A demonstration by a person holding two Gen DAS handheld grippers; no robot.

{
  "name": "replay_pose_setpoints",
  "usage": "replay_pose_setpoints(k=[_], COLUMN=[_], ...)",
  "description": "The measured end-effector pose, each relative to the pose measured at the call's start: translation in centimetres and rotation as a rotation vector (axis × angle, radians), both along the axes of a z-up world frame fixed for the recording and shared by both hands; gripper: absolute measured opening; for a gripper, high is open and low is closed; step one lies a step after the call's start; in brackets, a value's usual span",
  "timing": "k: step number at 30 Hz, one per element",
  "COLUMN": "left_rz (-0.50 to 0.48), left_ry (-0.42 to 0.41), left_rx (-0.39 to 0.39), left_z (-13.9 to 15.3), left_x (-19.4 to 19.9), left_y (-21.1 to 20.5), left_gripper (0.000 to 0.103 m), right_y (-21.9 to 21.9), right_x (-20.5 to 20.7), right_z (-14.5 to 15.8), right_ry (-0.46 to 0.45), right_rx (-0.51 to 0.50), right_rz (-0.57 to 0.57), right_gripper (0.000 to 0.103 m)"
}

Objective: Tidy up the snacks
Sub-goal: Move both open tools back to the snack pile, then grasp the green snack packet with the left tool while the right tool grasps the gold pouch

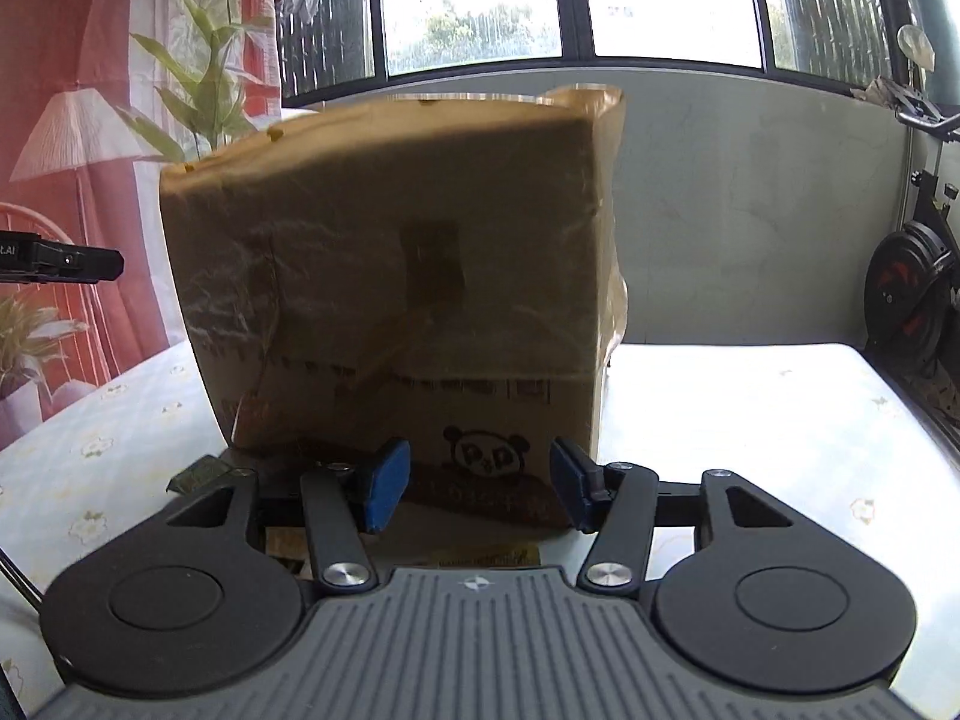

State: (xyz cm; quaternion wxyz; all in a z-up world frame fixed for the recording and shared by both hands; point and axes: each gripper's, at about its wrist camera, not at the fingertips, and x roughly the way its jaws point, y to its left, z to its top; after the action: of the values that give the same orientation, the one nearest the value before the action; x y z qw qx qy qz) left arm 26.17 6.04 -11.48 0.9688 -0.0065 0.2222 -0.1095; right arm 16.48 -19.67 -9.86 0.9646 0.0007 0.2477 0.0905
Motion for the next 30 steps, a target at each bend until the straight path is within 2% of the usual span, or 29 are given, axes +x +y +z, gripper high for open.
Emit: replay_pose_setpoints(k=[4,9,12,15,17,24,30], left_rz=[0.022,0.011,-0.001,-0.016,-0.035,-0.076,-0.046], left_ry=[0.057,0.108,0.133,0.165,0.188,0.248,0.268], left_rx=[-0.007,-0.005,0.000,0.007,0.019,0.063,0.081], left_z=[-1.6,-3.3,-4.1,-5.1,-5.8,-7.9,-8.9], left_x=[-0.1,0.2,0.5,0.5,0.3,0.5,2.0], left_y=[1.1,1.0,0.7,0.2,-0.3,-1.7,-2.0], left_gripper=[0.060,0.060,0.060,0.060,0.060,0.067,0.068], right_y=[1.1,2.0,1.8,1.9,2.0,2.5,2.2], right_x=[0.7,1.1,1.4,1.3,1.0,0.9,1.0], right_z=[-2.5,-4.2,-4.4,-4.7,-4.7,-5.0,-5.0], right_ry=[0.100,0.157,0.178,0.199,0.193,0.165,0.164], right_rx=[-0.077,-0.162,-0.163,-0.155,-0.151,-0.157,-0.139], right_rz=[-0.005,0.000,-0.002,-0.001,0.021,0.044,0.044], right_gripper=[0.077,0.077,0.077,0.068,0.057,0.054,0.053])
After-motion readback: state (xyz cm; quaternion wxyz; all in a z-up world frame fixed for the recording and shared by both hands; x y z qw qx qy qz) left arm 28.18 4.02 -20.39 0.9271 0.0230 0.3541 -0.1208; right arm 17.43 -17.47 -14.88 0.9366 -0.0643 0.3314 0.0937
